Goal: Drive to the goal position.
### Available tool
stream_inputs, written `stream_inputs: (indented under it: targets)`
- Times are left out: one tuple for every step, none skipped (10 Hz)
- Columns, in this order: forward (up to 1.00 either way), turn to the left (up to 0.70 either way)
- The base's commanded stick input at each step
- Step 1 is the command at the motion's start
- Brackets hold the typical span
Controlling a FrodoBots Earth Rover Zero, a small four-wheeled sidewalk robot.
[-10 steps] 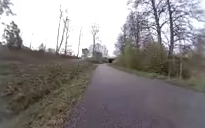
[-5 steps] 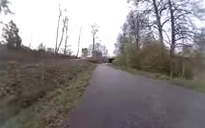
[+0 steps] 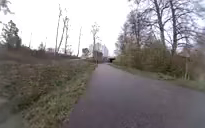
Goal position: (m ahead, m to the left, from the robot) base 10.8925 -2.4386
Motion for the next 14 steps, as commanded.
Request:
stream_inputs:
  targets:
    - [0.7,0.0]
    - [0.7,0.0]
    - [0.7,0.0]
    - [0.7,0.0]
    - [0.7,0.0]
    - [0.7,0.0]
    - [0.7,0.0]
    - [0.7,0.0]
    - [0.7,0.0]
    - [0.7,0.0]
    - [0.7,0.0]
    - [0.7,0.0]
    - [0.7,0.0]
    - [0.7,0.0]
